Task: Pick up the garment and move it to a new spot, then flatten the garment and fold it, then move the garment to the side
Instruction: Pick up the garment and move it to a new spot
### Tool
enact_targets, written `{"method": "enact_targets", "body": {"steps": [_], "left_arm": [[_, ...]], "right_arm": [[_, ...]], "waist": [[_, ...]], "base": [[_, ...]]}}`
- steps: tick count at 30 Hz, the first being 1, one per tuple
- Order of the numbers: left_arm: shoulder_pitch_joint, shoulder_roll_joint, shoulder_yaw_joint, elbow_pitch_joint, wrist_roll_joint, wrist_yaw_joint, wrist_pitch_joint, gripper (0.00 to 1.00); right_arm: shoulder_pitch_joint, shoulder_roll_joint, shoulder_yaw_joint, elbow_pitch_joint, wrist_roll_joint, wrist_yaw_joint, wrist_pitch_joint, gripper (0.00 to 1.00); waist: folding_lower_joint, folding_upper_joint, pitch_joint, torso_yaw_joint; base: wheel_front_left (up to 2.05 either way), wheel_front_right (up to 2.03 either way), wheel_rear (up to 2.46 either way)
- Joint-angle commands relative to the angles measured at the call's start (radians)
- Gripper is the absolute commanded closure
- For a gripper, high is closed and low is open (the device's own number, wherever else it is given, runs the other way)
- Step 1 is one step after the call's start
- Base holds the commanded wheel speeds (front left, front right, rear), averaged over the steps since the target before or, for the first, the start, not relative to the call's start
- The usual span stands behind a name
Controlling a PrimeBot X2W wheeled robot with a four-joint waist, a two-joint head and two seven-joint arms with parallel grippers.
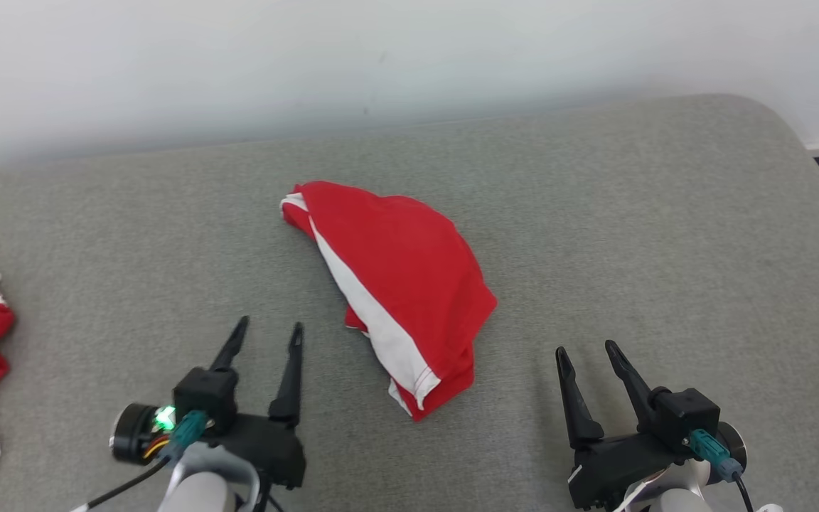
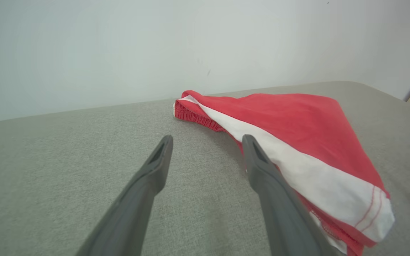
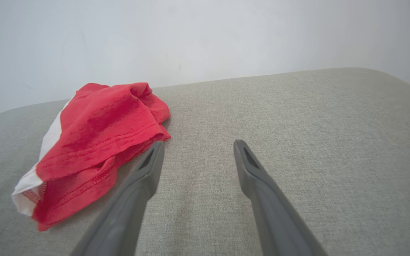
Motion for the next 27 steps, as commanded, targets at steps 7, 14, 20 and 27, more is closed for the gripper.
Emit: {"method": "enact_targets", "body": {"steps": [7,14,20,27], "left_arm": [[0.130,-0.004,0.139,-0.092,0.047,0.011,-0.003,0.00],[0.249,-0.022,0.244,-0.177,0.092,0.011,-0.003,0.00],[0.337,-0.034,0.320,-0.225,0.113,0.006,-0.003,0.00],[0.423,-0.043,0.362,-0.261,0.144,-0.023,-0.003,0.00]], "right_arm": [[0.006,0.004,0.015,-0.006,0.006,0.003,0.000,0.00],[0.012,0.004,0.040,-0.006,0.011,0.003,0.000,0.00],[0.022,0.005,0.071,0.003,0.015,0.003,0.000,0.00],[0.037,-0.001,0.107,0.010,0.021,0.003,0.000,0.00]], "waist": [[0.0000,0.0000,0.001,0.053],[0.0000,0.0000,-0.010,0.078],[0.0000,0.0000,-0.024,0.098],[0.0000,0.0000,-0.040,0.114]], "base": [[0.00,0.00,0.00],[0.00,0.00,0.00],[0.00,0.00,0.00],[0.00,0.00,0.00]]}}
